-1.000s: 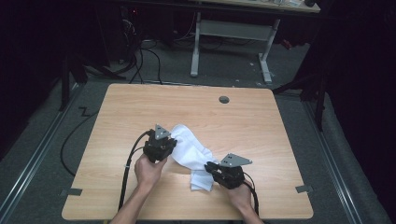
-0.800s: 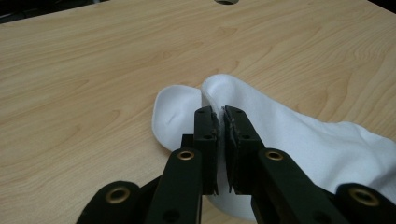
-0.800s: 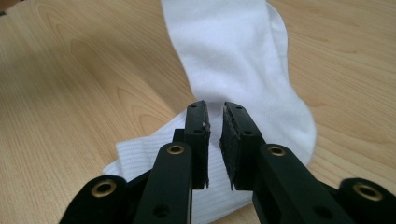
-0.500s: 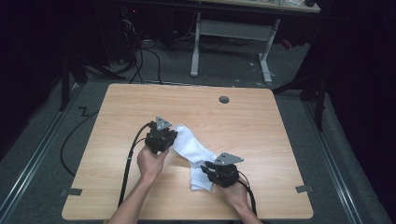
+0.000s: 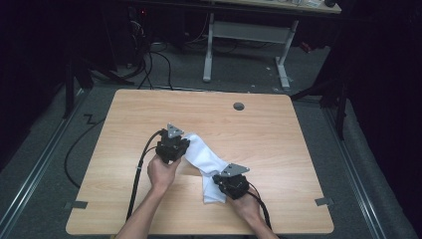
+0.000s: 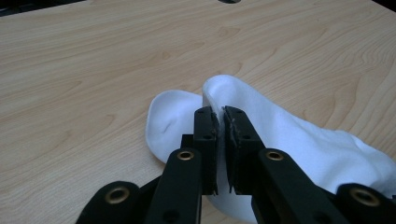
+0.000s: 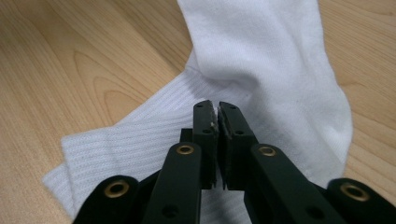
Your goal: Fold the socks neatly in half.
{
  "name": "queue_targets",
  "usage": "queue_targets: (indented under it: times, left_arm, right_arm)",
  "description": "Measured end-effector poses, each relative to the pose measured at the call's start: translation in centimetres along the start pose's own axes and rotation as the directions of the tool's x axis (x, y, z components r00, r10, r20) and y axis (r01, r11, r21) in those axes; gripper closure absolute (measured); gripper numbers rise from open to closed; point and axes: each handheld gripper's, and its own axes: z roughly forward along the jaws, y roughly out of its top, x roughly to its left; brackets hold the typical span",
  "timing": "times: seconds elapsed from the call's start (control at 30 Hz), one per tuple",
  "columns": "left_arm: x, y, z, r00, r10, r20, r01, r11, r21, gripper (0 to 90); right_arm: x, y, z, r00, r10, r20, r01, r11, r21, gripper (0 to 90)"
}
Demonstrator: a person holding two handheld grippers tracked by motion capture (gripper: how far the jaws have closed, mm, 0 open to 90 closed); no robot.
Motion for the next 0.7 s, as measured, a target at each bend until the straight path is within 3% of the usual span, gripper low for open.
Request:
queue_targets:
  times: [0.23, 0.7]
  left_arm:
    - [-0.2, 0.8, -0.4, 0.9997, 0.01, 0.023, -0.01, 0.9999, -0.006, 83.8]
    - [0.7, 2.2, -1.9, 0.9992, -0.03, 0.025, 0.031, 0.9976, -0.061, 83.9]
  right_arm:
    - [-0.2, 0.1, -0.3, 0.9998, 0.005, -0.018, -0.006, 1.0, -0.006, 89.2]
    - [0.0, 1.3, -2.5, 0.9984, -0.048, -0.031, 0.046, 0.997, -0.063, 89.3]
